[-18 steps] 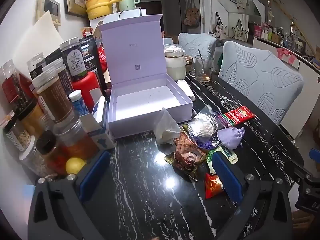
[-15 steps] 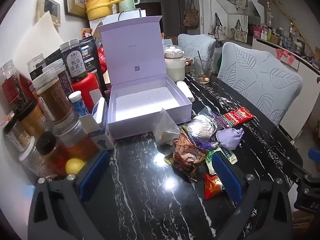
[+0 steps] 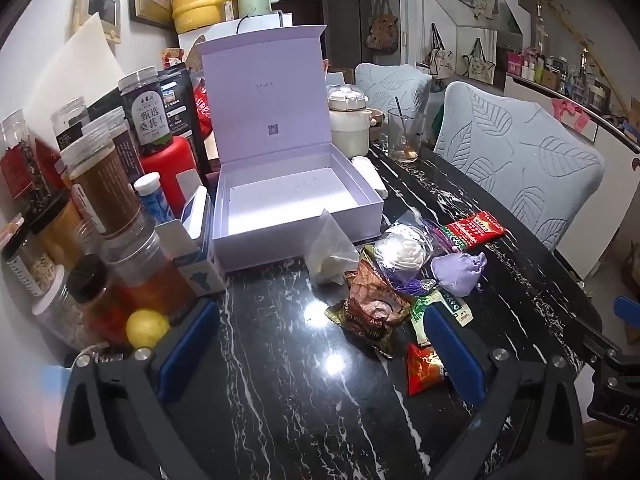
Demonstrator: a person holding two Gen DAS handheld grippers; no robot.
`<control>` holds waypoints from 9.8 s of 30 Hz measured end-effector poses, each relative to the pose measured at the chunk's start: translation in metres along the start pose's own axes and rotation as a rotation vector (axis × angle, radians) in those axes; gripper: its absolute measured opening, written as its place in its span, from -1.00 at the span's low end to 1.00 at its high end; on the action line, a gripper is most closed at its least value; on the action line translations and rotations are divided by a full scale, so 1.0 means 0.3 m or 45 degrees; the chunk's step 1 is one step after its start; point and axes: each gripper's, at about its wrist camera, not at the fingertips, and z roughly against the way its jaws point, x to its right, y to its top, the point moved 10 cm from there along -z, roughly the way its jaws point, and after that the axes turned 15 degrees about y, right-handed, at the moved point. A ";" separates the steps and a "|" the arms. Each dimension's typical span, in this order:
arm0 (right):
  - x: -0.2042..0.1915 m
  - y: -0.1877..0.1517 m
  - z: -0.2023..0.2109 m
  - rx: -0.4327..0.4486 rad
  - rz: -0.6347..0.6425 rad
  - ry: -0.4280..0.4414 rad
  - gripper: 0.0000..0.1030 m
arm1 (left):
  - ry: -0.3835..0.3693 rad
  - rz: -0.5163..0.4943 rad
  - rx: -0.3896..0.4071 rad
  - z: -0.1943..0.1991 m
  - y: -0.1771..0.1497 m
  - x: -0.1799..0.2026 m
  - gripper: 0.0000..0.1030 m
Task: Organize soft objects
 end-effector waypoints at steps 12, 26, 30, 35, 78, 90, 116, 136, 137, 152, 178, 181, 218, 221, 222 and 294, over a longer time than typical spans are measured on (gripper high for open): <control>0.000 -0.001 -0.003 -0.002 0.003 -0.002 1.00 | -0.001 -0.004 -0.008 -0.002 0.000 -0.001 1.00; -0.004 -0.003 -0.014 -0.009 0.011 0.000 1.00 | 0.012 -0.009 -0.013 -0.008 -0.008 -0.005 1.00; -0.004 -0.002 -0.013 -0.009 0.010 0.000 1.00 | 0.007 -0.012 -0.013 -0.006 -0.008 0.001 1.00; -0.003 -0.003 -0.010 -0.006 0.013 0.003 1.00 | 0.028 -0.015 0.002 0.001 -0.004 -0.003 1.00; -0.023 -0.019 -0.041 -0.045 0.046 0.025 1.00 | -0.070 -0.006 -0.021 -0.003 -0.018 0.022 1.00; -0.066 -0.038 -0.112 -0.070 0.083 0.142 1.00 | -0.113 0.032 -0.046 -0.045 -0.035 0.000 1.00; -0.210 -0.169 -0.431 -0.307 0.138 0.434 0.39 | -0.101 0.095 -0.099 -0.113 -0.099 -0.063 1.00; -0.056 -0.105 -0.323 -0.223 0.171 0.474 -0.30 | -0.349 -0.019 -0.123 -0.248 -0.055 0.229 1.00; -0.049 -0.104 -0.319 -0.220 0.166 0.477 -0.34 | -0.358 -0.024 -0.124 -0.256 -0.053 0.240 1.00; -0.003 -0.120 -0.330 -0.236 0.122 0.507 -0.38 | -0.396 0.025 -0.171 -0.346 -0.082 0.278 0.35; -0.027 -0.161 -0.262 -0.191 0.119 0.537 -0.48 | -0.376 0.068 -0.113 -0.146 -0.155 0.190 0.00; -0.038 -0.164 -0.246 -0.179 0.134 0.550 -0.49 | -0.360 0.083 -0.092 -0.111 -0.163 0.171 0.00; -0.305 0.125 -0.101 0.061 0.432 0.733 -0.51 | -0.212 0.200 0.269 0.081 0.181 -0.044 0.00; -0.328 0.187 -0.107 0.091 0.451 0.742 -0.51 | -0.194 0.210 0.297 0.064 0.246 -0.063 0.00; -0.332 0.202 -0.106 0.099 0.455 0.744 -0.51 | -0.189 0.212 0.304 0.058 0.265 -0.069 0.00; -0.549 0.799 -1.082 -0.255 0.553 0.527 -0.46 | 0.122 0.116 -0.244 -0.942 0.582 -0.134 0.00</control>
